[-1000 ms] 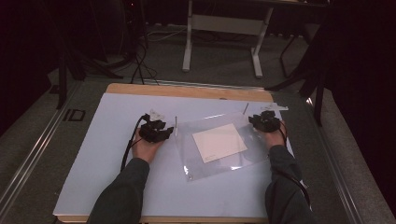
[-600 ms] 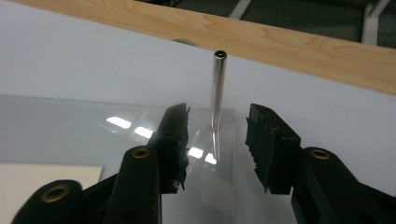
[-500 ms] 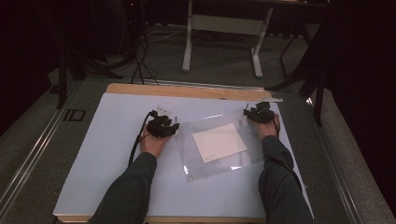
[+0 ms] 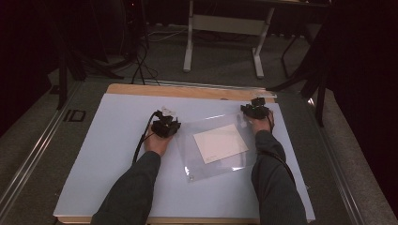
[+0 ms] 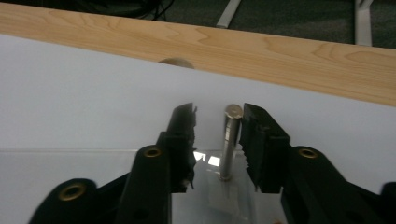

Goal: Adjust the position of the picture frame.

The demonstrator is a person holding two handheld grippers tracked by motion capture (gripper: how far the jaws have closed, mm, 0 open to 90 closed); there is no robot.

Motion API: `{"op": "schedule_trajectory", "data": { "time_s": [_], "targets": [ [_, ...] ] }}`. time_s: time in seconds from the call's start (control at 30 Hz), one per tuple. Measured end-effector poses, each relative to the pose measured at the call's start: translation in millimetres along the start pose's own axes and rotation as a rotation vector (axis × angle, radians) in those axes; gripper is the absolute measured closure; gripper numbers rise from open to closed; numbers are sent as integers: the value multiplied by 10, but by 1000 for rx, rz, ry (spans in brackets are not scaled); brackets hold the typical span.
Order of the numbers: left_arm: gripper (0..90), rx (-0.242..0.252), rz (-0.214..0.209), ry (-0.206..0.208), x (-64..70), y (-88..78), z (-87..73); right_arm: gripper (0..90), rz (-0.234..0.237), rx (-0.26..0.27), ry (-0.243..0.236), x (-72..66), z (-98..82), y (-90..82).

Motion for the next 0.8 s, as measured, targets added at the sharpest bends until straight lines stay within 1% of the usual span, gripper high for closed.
{"op": "schedule_trajectory", "data": {
  "time_s": [0.03, 0.07, 0.1, 0.17, 0.2, 0.27, 0.3, 0.33, 0.37, 0.43, 0.5, 0.53, 0.57, 0.67, 0.73, 0.8],
  "targets": [
    [826, -2, -10, -8, -19, 2, -4, 703, -7, -6, -9, -5, 5, 11],
    [828, 0, -20, -17, -30, 4, -7, 723, -12, -9, -10, -4, 7, 18],
    [829, 1, -22, -8, -35, 5, -7, 762, -8, -10, 2, 5, 5, 25],
    [832, -1, -17, 6, -29, 9, -5, 810, 4, -17, 30, 34, -5, 40],
    [832, 1, -18, 0, -30, 14, -2, 821, 0, -21, 36, 45, -14, 46],
    [824, 1, -27, -8, -35, 32, 7, 826, 0, -26, 34, 47, -26, 60],
    [820, 0, -32, -10, -39, 45, 16, 834, -11, -27, 33, 36, -27, 66],
    [820, 1, -29, -13, -36, 58, 29, 834, -11, -27, 33, 36, -27, 66],
    [830, -4, -28, -12, -35, 68, 40, 836, -25, -29, 36, 21, -26, 67],
    [835, -8, -23, -8, -32, 71, 51, 838, -25, -34, 40, 21, -22, 64],
    [840, -10, -30, -17, -36, 68, 51, 839, -20, -46, 40, 26, -9, 52],
    [840, -12, -41, -32, -51, 68, 52, 839, -20, -46, 40, 26, -9, 52],
    [836, -19, -58, -53, -67, 64, 59, 837, -9, -29, 52, 32, -12, 32],
    [837, -43, -79, -38, -88, 47, 74, 840, -8, -36, 45, 30, -21, 31],
    [835, -37, -99, -48, -96, 42, 63, 839, 3, -35, 46, 37, -27, 13],
    [833, -34, -105, -60, -103, 43, 61, 840, 9, -49, 37, 43, -32, 1]
  ]
}}
Point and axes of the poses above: each handheld gripper's, and its own axes: y roughly forward along the jaws, z roughly out of its top, x roughly to its right, the point moved 1 cm from there along y, roughly forward along the jaws, and after that the axes turned 6 degrees about -x, right-handed, at the moved point
